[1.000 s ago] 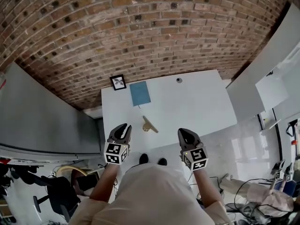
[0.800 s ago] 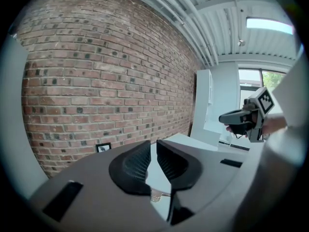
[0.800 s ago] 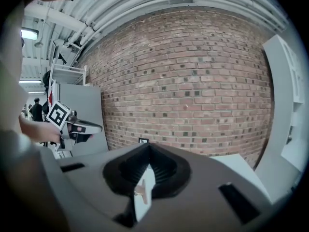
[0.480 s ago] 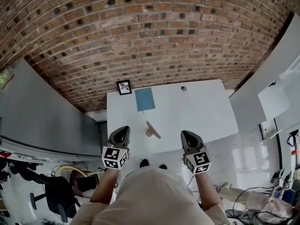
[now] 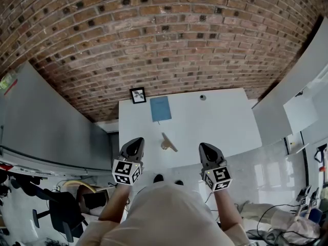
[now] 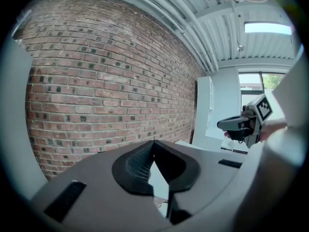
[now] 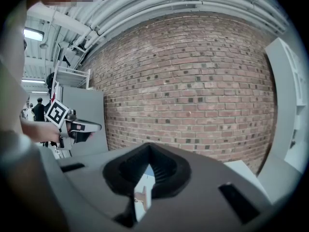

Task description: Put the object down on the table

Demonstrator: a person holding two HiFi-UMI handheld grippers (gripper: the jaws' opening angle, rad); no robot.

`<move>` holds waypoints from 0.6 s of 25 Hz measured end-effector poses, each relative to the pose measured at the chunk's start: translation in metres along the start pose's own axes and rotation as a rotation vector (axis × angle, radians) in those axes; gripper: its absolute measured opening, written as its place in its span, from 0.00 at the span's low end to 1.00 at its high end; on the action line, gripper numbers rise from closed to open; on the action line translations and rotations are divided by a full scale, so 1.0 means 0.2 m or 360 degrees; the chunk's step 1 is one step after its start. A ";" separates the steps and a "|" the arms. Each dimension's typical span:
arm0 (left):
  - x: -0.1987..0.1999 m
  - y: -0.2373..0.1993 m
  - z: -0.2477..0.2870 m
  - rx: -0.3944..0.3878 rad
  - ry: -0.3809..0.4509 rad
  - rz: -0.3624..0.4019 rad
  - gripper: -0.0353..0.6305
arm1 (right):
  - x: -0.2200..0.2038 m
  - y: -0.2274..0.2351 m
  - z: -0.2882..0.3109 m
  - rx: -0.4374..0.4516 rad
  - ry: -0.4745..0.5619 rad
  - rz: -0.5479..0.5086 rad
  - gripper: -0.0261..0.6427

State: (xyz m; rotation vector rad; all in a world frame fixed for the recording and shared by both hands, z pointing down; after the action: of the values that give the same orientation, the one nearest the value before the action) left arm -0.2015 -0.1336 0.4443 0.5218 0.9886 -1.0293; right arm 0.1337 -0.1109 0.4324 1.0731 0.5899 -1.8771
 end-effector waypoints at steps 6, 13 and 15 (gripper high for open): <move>0.00 0.00 0.00 -0.0006 0.0001 -0.0004 0.04 | 0.02 0.00 -0.01 0.0001 -0.0010 -0.0001 0.04; -0.01 0.00 0.00 -0.0018 -0.0009 -0.0008 0.04 | 0.01 0.00 0.00 -0.0002 -0.0021 0.0001 0.04; -0.01 0.00 0.00 -0.0018 -0.0014 -0.0011 0.04 | 0.01 0.00 0.00 -0.0001 -0.0018 -0.0001 0.04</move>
State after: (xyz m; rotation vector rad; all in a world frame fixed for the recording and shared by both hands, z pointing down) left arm -0.2019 -0.1338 0.4461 0.5049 0.9886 -1.0307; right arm 0.1326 -0.1120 0.4305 1.0616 0.5846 -1.8823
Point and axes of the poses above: the fingertips, and each gripper's own axes: z forward along the fingers, y to its right, x out of its top, the point moved 10 cm from there along -z, backward along the fingers, and after that the axes turned 15 degrees about -y, right-handed, at the moved point
